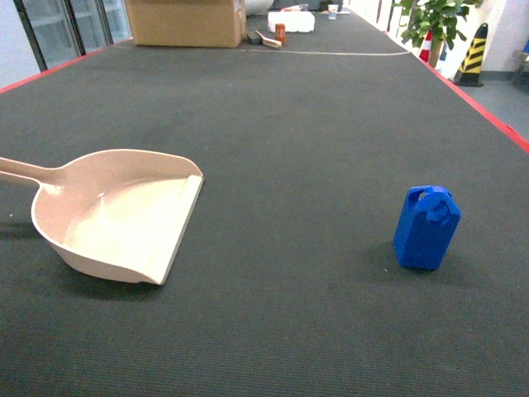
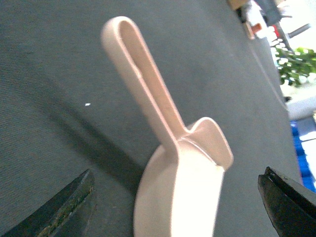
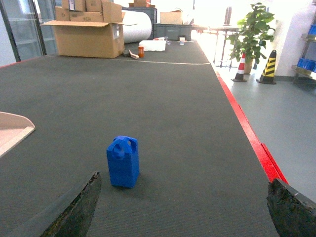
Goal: Place part in tray to right shelf
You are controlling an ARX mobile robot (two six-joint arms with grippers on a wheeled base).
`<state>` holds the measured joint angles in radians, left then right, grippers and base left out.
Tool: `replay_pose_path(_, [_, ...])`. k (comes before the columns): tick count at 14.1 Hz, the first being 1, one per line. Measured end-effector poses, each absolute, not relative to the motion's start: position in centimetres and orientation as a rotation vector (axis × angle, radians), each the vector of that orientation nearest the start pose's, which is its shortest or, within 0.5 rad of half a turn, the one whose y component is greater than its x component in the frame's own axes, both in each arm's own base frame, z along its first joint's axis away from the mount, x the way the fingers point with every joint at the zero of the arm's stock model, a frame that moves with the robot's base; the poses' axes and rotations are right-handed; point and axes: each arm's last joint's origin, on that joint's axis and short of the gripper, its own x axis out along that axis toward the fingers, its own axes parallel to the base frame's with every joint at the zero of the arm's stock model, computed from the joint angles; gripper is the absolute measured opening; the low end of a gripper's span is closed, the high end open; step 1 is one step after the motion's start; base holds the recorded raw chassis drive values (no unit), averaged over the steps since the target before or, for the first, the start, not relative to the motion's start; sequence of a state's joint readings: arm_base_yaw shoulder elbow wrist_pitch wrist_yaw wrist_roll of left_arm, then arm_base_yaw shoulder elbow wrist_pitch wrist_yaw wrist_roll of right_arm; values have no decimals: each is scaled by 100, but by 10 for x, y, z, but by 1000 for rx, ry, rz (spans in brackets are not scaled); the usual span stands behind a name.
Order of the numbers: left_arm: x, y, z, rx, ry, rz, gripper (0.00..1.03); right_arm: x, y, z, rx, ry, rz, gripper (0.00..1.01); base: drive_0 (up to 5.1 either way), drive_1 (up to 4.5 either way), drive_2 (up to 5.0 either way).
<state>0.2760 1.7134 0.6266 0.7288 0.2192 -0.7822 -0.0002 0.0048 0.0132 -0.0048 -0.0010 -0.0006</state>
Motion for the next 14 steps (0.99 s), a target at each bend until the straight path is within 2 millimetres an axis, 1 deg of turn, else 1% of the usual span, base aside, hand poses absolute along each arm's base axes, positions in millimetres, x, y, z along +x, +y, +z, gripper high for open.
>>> replay_pose_path(1, [310, 76, 144, -879, 253, 119, 98, 97, 0, 167, -1, -4, 1, 98, 0, 0, 0])
replay_pose_path(2, [349, 77, 126, -931, 273, 126, 98, 97, 0, 167, -1, -4, 1, 98, 0, 0, 0])
replay_pose_path(3, [360, 80, 119, -954, 285, 135, 98, 97, 0, 167, -1, -4, 1, 98, 0, 0, 0])
replay_pose_path(4, [370, 85, 116, -957, 276, 141, 98, 97, 0, 167, -1, -4, 1, 98, 0, 0, 0])
replay_pose_path(6, [391, 94, 116, -976, 235, 146, 98, 97, 0, 167, -1, -4, 1, 98, 0, 0, 0])
replay_pose_path(10, [418, 110, 106, -1010, 211, 163, 98, 97, 0, 167, -1, -4, 1, 98, 0, 0, 0])
replay_pose_path(11, [422, 113, 105, -1018, 205, 152, 89, 97, 0, 167, -1, -4, 1, 98, 0, 0, 0])
replay_pose_path(14, [422, 113, 95, -1036, 208, 133, 52, 97, 0, 167, -1, -4, 1, 98, 0, 0, 0])
